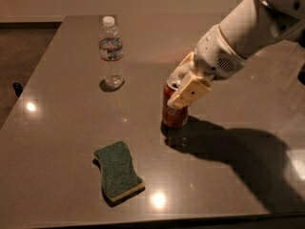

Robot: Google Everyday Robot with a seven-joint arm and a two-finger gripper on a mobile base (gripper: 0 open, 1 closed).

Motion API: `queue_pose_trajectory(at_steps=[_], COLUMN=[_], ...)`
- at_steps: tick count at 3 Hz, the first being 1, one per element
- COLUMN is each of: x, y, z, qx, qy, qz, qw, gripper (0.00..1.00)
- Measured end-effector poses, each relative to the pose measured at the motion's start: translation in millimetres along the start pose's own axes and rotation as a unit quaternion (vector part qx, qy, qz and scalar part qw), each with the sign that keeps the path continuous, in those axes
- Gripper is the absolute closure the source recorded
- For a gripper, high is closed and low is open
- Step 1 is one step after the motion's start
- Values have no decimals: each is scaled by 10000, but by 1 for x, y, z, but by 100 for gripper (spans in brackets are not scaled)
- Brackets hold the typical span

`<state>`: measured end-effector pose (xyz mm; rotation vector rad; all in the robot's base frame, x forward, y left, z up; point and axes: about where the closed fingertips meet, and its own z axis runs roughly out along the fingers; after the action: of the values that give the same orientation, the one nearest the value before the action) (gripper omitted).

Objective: Move coke can near sponge

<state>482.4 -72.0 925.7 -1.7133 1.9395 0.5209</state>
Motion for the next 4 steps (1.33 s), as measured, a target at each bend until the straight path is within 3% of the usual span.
queue_pose_trajectory(at_steps=[1, 2, 3, 4], x=[-19, -32, -41, -42], y=[41, 64, 79, 81], z=[25, 40, 49, 50], qx=[-399, -629, -721, -732], qy=[-33, -63, -67, -66], qz=[-385, -686, -978, -1012], qw=[9985, 9956, 9926, 9922], gripper=[100, 100, 85, 62])
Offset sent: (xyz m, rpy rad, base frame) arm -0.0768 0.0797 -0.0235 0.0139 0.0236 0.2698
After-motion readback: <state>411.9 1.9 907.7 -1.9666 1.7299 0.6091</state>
